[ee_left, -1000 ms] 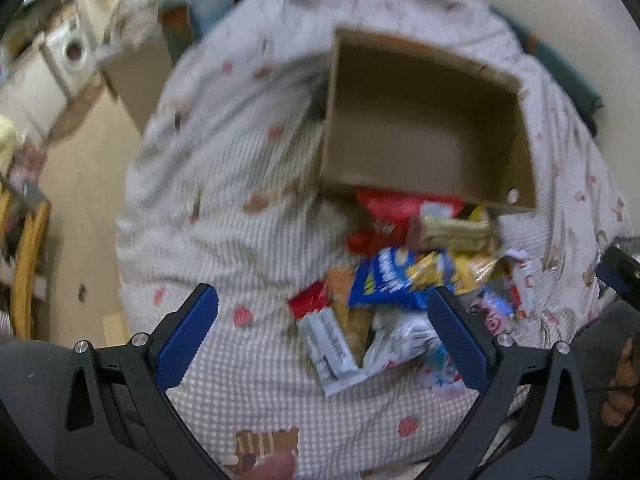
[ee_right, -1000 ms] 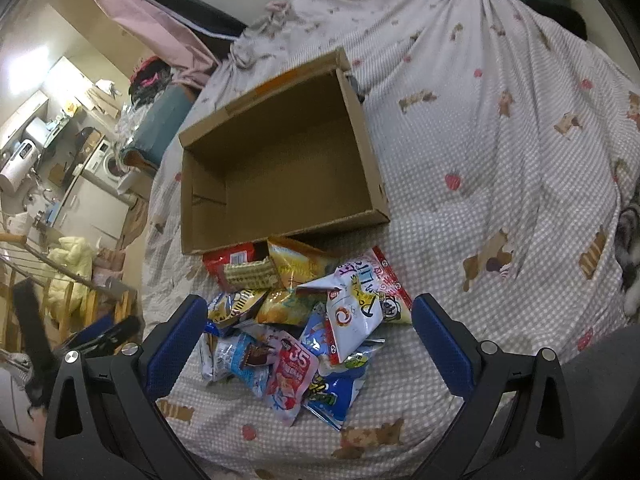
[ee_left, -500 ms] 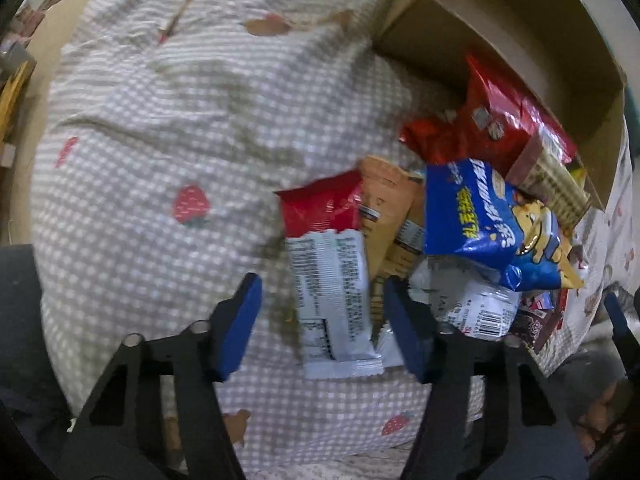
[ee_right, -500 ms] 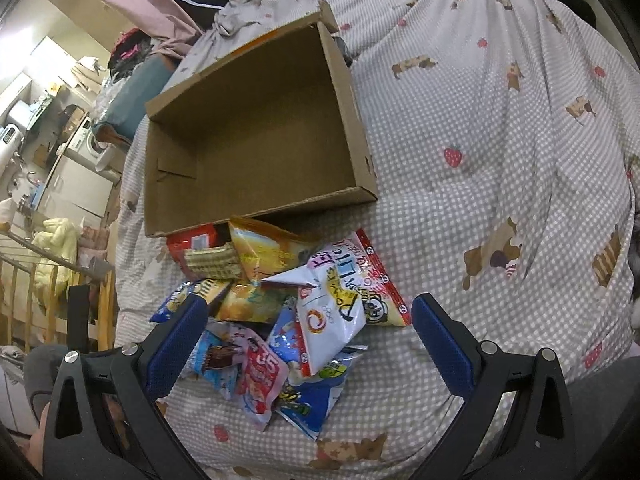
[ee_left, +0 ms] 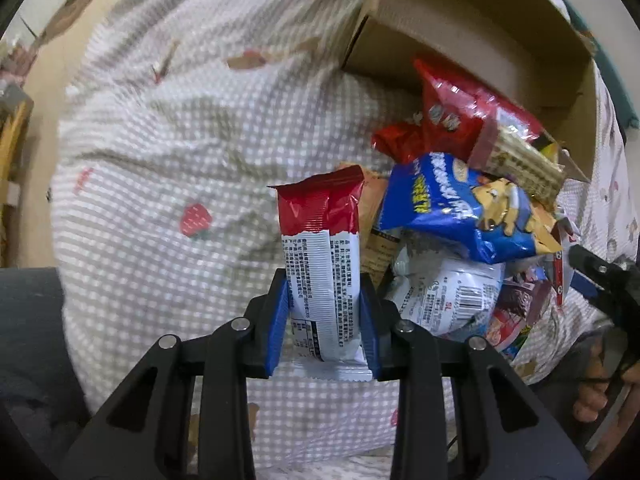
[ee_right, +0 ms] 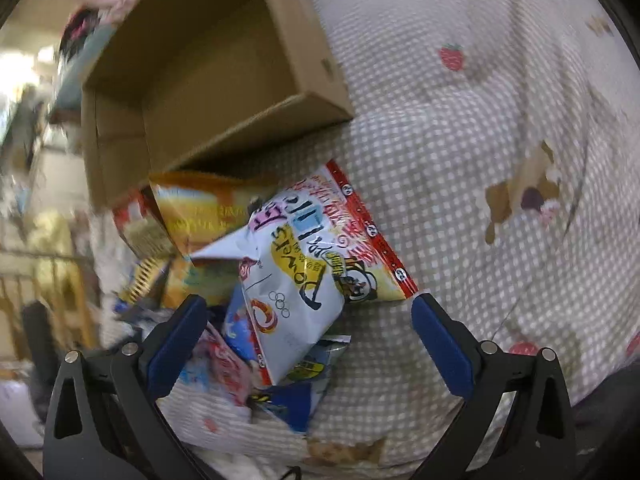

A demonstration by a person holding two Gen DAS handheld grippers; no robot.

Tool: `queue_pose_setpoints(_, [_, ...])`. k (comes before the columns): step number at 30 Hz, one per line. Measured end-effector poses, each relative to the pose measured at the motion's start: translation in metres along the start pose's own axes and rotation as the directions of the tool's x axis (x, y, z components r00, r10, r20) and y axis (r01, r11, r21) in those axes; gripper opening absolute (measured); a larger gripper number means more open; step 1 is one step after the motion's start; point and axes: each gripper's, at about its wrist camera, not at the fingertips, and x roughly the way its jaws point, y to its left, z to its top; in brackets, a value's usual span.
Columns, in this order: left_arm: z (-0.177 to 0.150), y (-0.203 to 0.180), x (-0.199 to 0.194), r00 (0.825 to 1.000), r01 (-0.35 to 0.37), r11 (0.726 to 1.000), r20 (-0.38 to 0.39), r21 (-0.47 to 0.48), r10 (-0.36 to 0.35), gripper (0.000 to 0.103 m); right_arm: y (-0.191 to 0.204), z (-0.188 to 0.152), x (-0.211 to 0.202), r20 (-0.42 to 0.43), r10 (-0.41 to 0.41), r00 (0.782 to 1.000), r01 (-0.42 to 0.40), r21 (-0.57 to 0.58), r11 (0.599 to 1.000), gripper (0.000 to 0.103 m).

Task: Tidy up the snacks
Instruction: 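Grasp the red-and-white bar with the left tool while the right tool grasps the white chip bag, then carry the red-and-white bar into the box with the left tool while the right tool carries the chip bag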

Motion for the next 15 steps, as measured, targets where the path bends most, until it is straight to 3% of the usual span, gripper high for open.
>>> queue_pose_setpoints(5, [-0.001, 0.003, -0.025, 0.998, -0.017, 1.000, 0.062, 0.011, 0.017, 0.029, 0.020, 0.012, 0.017, -0.018, -0.088, 0.996, 0.085, -0.123, 0.989, 0.101])
queue_pose_setpoints(8, [0.003, -0.001, -0.032, 0.997, -0.020, 1.000, 0.076, 0.011, 0.019, 0.029, 0.019, 0.021, 0.028, -0.057, -0.059, 0.997, 0.053, -0.101, 0.993, 0.080])
queue_pose_setpoints(12, [0.009, -0.002, -0.030, 0.997, -0.016, 1.000, 0.076, 0.001, 0.016, 0.029, 0.019, 0.023, 0.028, -0.034, -0.042, 0.999, 0.039, -0.099, 0.994, 0.069])
queue_pose_setpoints(13, [0.006, 0.000, -0.023, 0.997, -0.014, 1.000, 0.080, -0.001, 0.015, 0.029, 0.020, 0.023, 0.024, -0.022, -0.042, 0.999, 0.039, -0.105, 0.994, 0.060])
queue_pose_setpoints(15, [0.013, 0.006, -0.008, 0.996, -0.017, 1.000, 0.091, -0.001, 0.017, 0.029, 0.013, 0.020, 0.014, -0.011, -0.027, 1.000, 0.025, -0.112, 0.993, 0.058])
